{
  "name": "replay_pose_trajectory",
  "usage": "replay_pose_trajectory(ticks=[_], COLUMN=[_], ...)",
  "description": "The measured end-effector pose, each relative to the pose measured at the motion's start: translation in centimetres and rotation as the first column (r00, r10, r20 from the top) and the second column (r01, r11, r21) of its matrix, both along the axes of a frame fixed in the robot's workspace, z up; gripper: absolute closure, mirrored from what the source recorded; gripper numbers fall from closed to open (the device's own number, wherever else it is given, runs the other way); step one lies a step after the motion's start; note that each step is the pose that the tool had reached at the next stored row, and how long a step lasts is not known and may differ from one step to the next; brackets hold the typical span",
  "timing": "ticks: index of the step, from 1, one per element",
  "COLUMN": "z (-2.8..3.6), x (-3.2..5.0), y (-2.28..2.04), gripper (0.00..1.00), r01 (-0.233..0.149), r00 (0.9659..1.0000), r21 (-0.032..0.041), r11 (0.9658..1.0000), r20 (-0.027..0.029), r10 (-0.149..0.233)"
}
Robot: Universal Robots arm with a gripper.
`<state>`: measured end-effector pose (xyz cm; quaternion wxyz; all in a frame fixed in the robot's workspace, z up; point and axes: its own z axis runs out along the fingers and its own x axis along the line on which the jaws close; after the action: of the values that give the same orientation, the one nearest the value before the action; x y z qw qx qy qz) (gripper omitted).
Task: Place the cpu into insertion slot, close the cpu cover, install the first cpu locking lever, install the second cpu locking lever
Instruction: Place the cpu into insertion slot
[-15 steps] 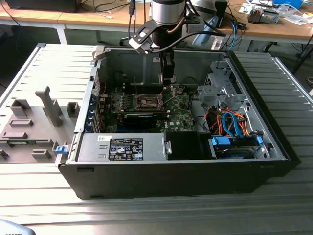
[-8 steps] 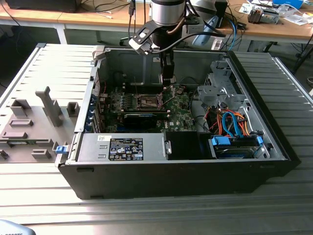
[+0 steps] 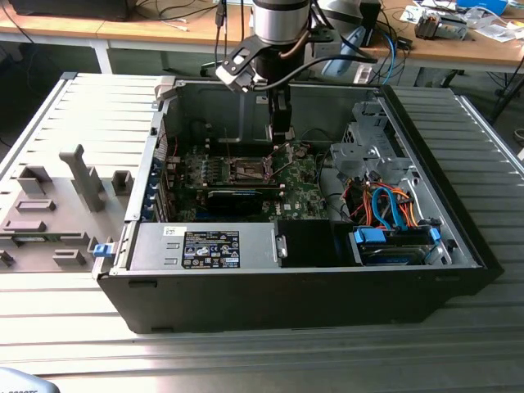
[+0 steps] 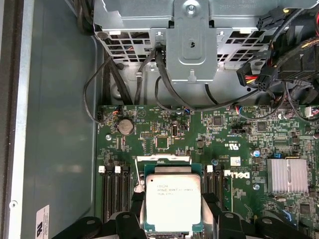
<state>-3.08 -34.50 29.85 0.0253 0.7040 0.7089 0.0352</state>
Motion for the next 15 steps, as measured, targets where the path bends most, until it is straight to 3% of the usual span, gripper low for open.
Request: replay_pose_trajectory(ticks=[15], z=[-0.29], x=[0.0], y=[0.0], gripper=[0.46], r01=[0.0], r00=[1.0], r21=[-0.0001], r11=[1.0], r20=[-0.0001], r10=[0.0])
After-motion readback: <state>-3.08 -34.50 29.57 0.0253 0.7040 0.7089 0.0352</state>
